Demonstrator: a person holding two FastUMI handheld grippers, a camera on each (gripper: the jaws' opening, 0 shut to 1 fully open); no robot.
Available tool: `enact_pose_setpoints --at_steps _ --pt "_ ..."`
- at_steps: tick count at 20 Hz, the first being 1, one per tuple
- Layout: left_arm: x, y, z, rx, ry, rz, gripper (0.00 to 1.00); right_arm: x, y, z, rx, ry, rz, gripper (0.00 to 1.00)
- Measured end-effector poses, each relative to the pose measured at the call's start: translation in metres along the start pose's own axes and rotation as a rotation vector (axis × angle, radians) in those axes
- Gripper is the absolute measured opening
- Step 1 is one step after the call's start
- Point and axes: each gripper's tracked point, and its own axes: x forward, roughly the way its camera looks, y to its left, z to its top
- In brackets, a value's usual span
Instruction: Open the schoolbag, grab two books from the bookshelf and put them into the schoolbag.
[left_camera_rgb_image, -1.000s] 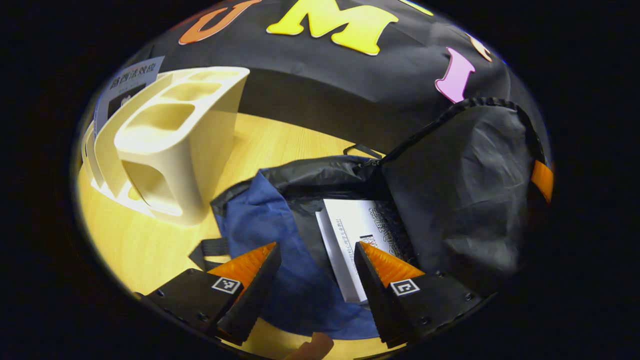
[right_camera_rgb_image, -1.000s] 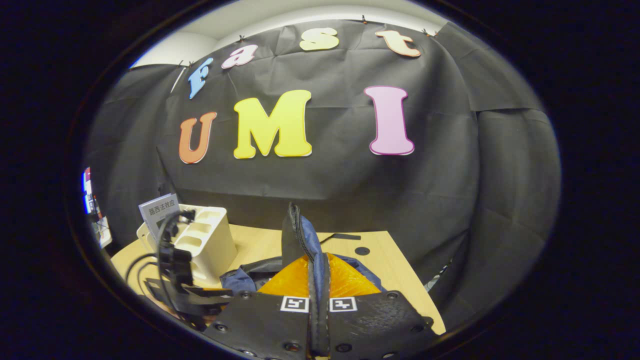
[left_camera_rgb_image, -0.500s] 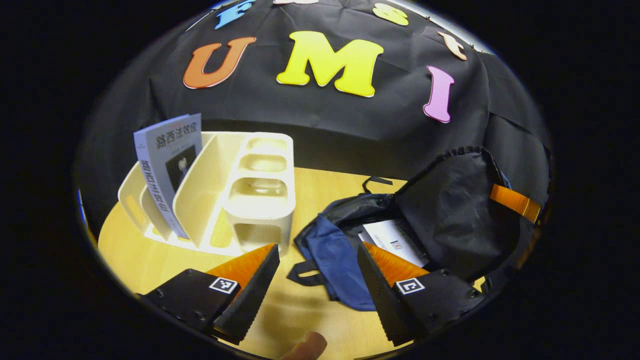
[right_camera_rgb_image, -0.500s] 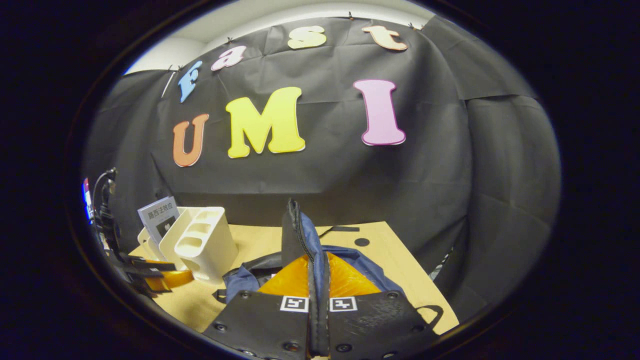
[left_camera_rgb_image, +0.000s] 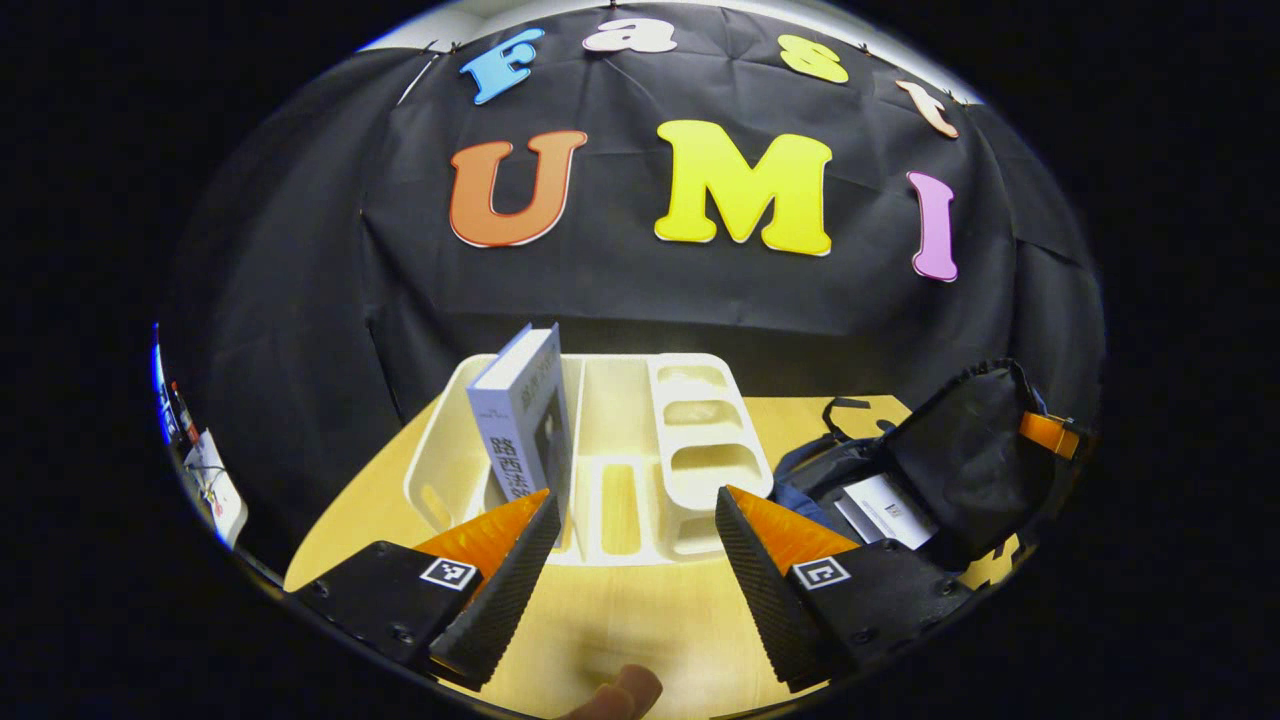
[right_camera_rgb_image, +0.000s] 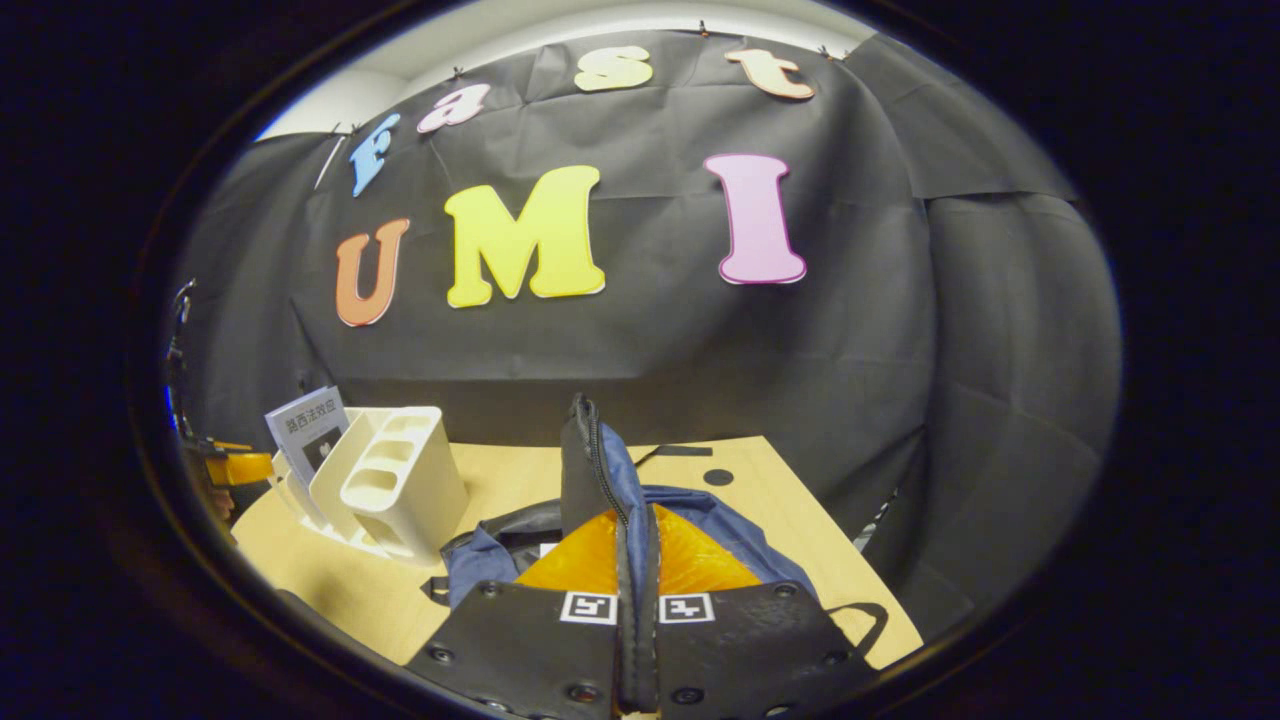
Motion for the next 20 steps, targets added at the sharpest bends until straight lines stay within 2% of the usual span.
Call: enact_pose_setpoints --at_steps 4,8,11,13,20 --pt "0.016 0.037 0.047 0.009 -0.038 0.038 0.98 0.002 0.01 -0.002 -0.036 0.006 0.013 0.01" --pt "0.047 0.067 0.079 0.003 -0.011 0.06 0.98 0.003 0.011 0.0 -0.044 0.003 0.02 0.01" --pt "0.079 0.08 0.089 0.014 0.059 0.075 0.98 0.005 0.01 -0.001 -0.057 0.003 0.029 0.0" --pt "0.103 0.086 0.089 0.081 0.126 0.075 0.98 0.007 0.011 -0.002 -0.054 0.003 0.041 0.0" --pt "0.163 0.094 0.061 0.193 0.357 0.099 0.97 0.019 0.004 -0.011 -0.042 0.012 0.069 0.01"
